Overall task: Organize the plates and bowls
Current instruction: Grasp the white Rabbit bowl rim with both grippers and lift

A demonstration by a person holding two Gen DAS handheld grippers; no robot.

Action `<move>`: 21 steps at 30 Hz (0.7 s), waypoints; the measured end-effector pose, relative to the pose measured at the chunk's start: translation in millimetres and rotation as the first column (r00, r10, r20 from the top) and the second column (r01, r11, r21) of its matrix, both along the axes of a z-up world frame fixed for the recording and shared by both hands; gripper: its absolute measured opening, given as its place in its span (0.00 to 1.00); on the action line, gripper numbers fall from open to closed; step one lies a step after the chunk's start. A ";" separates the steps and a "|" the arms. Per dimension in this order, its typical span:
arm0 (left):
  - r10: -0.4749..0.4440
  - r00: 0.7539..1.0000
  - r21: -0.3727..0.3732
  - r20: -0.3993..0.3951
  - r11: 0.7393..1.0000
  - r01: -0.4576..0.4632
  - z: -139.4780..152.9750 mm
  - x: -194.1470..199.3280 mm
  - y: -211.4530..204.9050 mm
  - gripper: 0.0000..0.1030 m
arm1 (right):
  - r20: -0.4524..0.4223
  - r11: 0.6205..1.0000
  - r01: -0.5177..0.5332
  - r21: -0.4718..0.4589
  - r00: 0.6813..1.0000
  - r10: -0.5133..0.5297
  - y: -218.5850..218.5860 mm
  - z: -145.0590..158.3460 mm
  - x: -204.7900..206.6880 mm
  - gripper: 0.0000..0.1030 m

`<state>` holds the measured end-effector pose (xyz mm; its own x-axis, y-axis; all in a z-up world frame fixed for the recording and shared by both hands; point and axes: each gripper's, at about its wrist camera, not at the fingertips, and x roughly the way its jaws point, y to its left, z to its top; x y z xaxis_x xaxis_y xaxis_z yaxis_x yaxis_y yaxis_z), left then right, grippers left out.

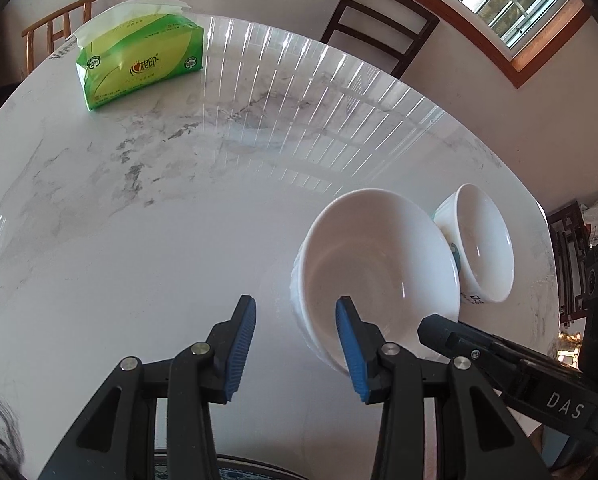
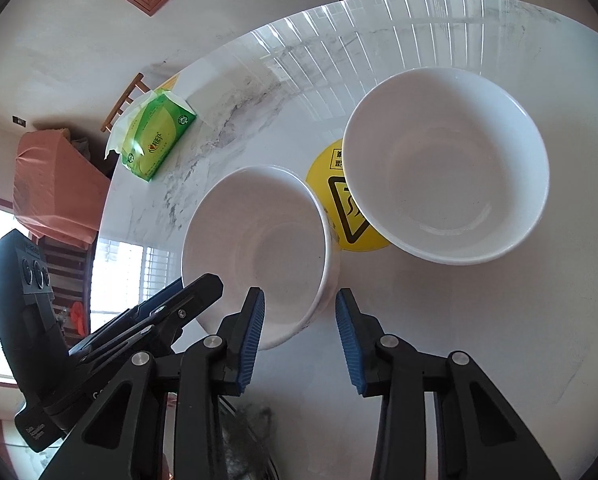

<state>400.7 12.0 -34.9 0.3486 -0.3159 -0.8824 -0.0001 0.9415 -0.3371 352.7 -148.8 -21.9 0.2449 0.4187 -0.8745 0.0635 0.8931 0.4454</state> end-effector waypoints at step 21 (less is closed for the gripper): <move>-0.007 0.977 0.112 0.215 0.994 -0.018 52.3 -51.2 -16.0 0.17 | 0.068 0.998 -0.028 0.051 0.997 0.025 -4.4 18.3 -22.3 0.12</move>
<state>349.5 -4.0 17.4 0.5351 -0.2162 -0.8166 0.0556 0.9736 -0.2213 330.5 -153.2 -3.6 0.2905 0.4702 -0.8334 0.0085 0.8696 0.4937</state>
